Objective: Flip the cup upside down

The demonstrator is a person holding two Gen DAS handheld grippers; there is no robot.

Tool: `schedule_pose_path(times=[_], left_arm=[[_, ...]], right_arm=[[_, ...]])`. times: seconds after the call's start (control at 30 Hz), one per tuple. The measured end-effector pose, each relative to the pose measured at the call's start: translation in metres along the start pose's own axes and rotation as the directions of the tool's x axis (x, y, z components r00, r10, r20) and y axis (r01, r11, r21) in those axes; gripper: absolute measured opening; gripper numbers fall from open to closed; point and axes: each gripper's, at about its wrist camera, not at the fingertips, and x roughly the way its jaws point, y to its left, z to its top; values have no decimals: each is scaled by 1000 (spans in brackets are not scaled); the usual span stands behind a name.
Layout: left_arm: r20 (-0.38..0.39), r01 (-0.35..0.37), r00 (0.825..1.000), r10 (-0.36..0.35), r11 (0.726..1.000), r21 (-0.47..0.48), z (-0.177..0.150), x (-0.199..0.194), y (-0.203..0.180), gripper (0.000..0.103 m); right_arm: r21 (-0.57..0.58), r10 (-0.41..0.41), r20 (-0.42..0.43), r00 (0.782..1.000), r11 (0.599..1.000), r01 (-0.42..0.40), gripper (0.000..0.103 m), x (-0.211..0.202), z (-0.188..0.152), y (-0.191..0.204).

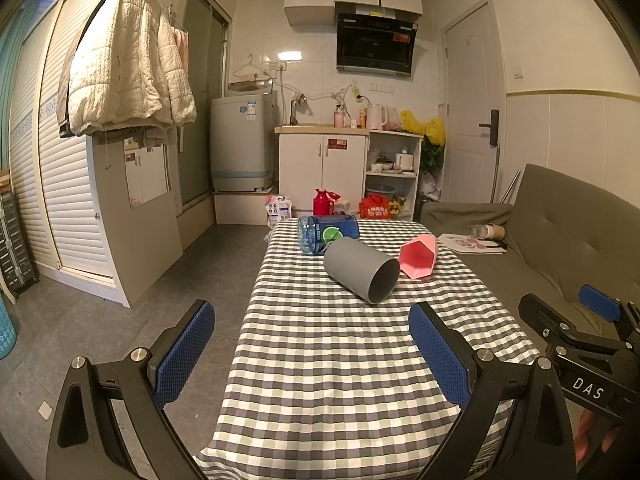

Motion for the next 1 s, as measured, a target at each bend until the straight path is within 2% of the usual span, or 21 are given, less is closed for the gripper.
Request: schedule_pose_path(times=[0.77,0.9,1.0], left_arm=[[-5,5,1000,-5,1000,-4,-6,5,1,100],[-64,0,998,-1,1000,-6,-1,20,3,100],[-157,4,988,-7,1000,-17,5,45,5,100]], right_arm=[[1,-6,-7,1000,1000,6,103,3,-1,1],[-2,-28,-20,999,1000,28,103,6,7,1],[3,-32,-55,998,999,32,103,21,23,-2]])
